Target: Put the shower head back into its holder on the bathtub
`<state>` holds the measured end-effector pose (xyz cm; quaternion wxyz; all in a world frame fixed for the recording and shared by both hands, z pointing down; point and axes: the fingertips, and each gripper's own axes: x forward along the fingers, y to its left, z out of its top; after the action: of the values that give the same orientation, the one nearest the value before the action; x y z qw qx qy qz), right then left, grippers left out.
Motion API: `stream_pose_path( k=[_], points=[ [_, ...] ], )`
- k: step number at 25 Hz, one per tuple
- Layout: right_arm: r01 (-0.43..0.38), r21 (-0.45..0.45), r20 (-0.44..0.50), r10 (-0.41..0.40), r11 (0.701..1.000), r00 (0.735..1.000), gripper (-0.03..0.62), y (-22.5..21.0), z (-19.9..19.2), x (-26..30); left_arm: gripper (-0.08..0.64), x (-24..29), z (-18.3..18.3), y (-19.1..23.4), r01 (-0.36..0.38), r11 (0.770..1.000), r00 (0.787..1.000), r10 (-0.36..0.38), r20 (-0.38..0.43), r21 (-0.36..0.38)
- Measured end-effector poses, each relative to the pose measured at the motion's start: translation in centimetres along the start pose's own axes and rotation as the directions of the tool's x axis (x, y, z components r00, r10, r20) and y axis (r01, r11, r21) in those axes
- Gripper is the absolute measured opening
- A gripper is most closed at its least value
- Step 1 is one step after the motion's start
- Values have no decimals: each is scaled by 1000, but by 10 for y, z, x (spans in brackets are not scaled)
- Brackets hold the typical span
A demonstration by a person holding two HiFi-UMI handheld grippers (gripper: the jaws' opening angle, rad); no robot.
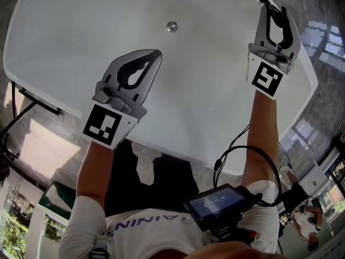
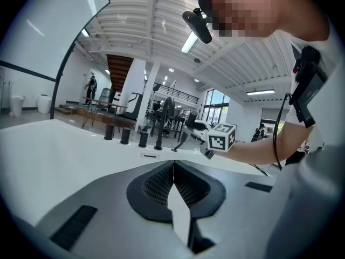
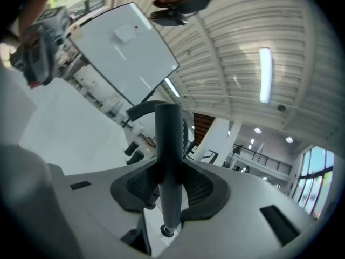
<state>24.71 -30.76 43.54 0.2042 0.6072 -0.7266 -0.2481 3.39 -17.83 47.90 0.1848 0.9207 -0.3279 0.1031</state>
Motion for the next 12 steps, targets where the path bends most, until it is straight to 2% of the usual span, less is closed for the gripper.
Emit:
stream_pose_path(
  k=[2, 4, 6, 9, 12],
  points=[
    [56, 129, 3, -57, 990, 998, 140, -29, -1, 3, 17, 1, 0, -1, 5, 1000, 1000, -5, -3, -4],
    [113, 249, -7, -115, 962, 993, 140, -57, -5, 7, 17, 3, 1, -3, 7, 1000, 1000, -7, -3, -5],
    [154, 330, -17, -157, 931, 987, 140, -76, -9, 12, 17, 4, 0, -3, 9, 1000, 1000, -9, -5, -3],
    [176, 389, -19, -183, 904, 983, 140, -91, -12, 20, 17, 6, -3, -2, 10, 1000, 1000, -10, -7, -5],
    [170, 405, -19, -177, 899, 984, 140, -95, -14, 30, 17, 7, -4, -2, 14, 1000, 1000, -14, -10, -9]
  ],
)
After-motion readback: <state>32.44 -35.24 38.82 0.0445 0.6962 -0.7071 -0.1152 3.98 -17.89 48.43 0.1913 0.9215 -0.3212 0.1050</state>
